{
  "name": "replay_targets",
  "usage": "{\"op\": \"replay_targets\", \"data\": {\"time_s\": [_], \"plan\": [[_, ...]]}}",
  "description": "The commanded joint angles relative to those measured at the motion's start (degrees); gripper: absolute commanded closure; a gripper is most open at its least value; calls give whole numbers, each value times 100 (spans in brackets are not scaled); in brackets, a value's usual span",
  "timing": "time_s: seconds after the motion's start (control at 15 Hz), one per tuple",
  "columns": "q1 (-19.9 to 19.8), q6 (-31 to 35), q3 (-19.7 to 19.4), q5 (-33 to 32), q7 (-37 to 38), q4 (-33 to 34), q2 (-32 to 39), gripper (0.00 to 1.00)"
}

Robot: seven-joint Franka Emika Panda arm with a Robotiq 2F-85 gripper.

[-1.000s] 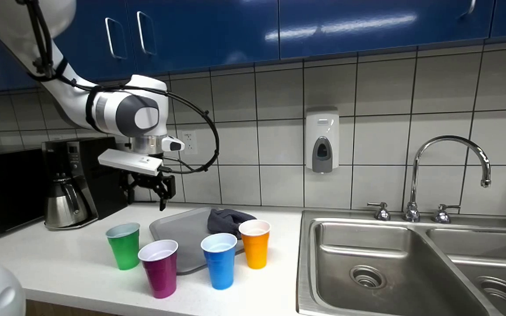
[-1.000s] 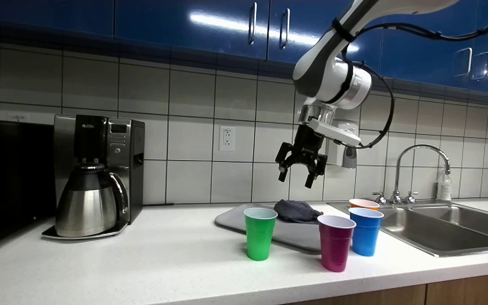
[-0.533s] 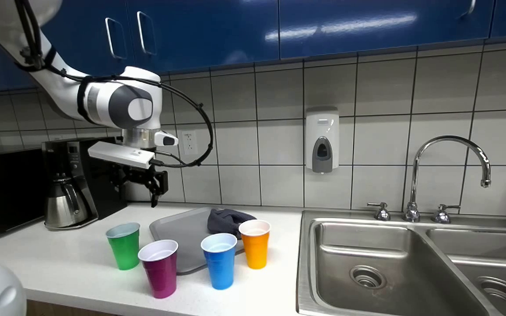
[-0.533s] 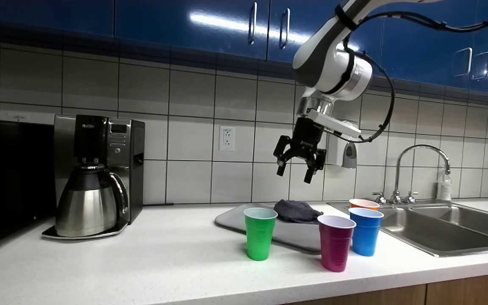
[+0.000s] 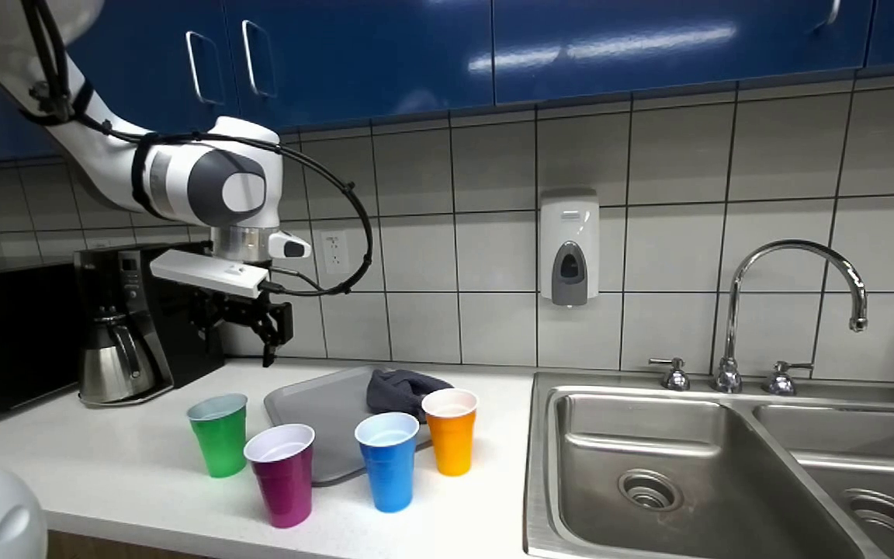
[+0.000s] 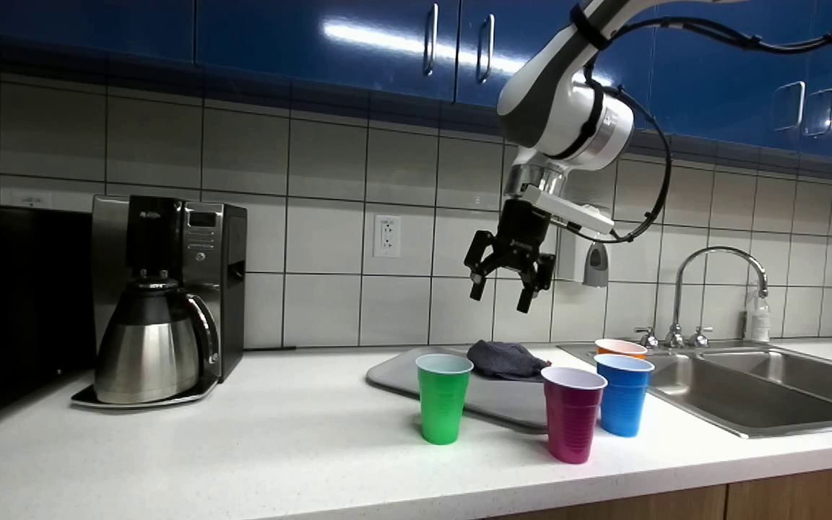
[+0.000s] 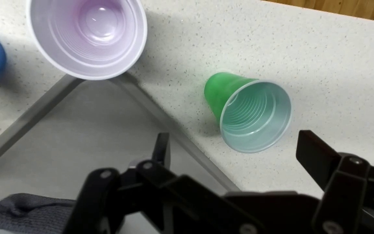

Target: Shift all the cups to the counter

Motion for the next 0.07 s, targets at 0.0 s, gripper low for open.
{"op": "replay_targets", "data": {"time_s": [0.0], "plan": [[-37, -16, 37, 1, 2, 10, -2, 0]]}}
